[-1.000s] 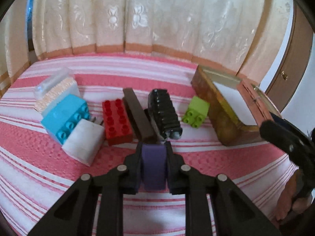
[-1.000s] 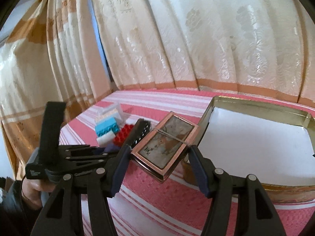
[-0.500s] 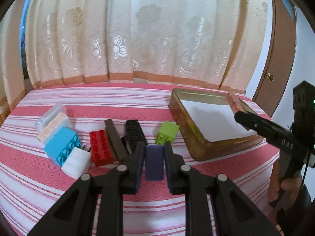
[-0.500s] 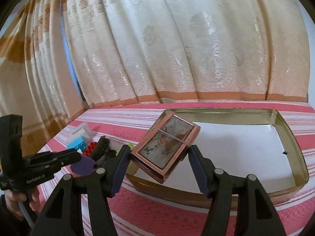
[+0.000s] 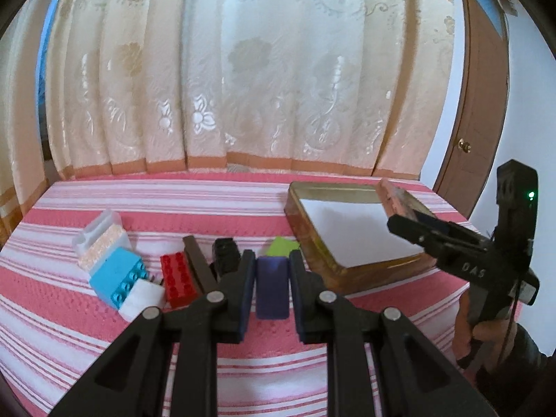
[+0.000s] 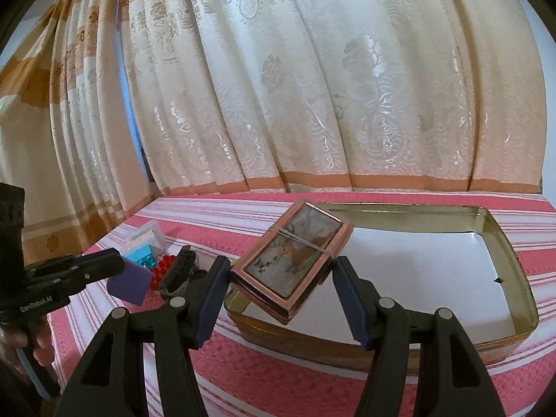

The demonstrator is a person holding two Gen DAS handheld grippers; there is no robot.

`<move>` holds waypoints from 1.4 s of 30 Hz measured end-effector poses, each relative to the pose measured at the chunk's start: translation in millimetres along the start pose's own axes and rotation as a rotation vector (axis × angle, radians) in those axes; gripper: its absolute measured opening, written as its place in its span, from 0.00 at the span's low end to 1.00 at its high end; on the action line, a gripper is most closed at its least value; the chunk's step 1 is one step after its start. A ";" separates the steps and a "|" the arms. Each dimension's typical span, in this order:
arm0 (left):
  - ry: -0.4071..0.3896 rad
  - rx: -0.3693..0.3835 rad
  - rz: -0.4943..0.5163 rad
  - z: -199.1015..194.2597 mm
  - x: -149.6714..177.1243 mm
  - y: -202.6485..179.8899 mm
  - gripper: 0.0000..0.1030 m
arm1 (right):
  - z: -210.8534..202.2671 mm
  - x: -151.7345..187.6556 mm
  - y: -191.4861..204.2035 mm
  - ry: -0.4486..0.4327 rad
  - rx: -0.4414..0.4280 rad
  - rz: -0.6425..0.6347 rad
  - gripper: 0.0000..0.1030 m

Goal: Organize rigid objects
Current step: 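Lift the picture box with the right gripper while the left gripper grasps the purple block, then carry both held objects over the gold tray and release them onto the paper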

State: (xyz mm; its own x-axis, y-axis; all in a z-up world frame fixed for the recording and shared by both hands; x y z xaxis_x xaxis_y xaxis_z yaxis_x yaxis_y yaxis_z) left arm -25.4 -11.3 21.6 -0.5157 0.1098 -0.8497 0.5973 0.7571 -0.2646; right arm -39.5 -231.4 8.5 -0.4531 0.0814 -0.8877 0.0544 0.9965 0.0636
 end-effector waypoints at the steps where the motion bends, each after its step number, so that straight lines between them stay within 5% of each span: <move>1: -0.003 0.003 0.002 0.3 -1.6 -1.9 0.17 | -0.1 -0.4 -0.4 -0.001 0.002 0.002 0.62; 16: -0.018 0.082 0.027 28.0 -22.5 -40.1 0.17 | 0.0 -3.4 -39.0 0.000 0.067 0.030 0.62; 42: 0.082 0.276 0.090 163.9 -38.0 -145.0 0.17 | 17.7 -1.9 -157.7 0.073 0.279 0.030 0.62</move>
State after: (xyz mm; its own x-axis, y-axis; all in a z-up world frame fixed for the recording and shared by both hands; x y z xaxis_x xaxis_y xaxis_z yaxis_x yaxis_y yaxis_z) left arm 8.3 -230.9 17.6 -0.4941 0.2290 -0.8387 0.7815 0.5398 -0.3130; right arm -31.5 -389.1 -8.0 -0.5098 0.1222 -0.8516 0.3070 0.9505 -0.0474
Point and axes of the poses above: each gripper's, at about its wrist camera, not at the fingertips, and z roughly the way its jaws point, y to its left, x to its underside, the point moved 2 cm from there along z, roughly the way its jaws point, and after that the axes turned 14 degrees about x, right-handed, at the moved point
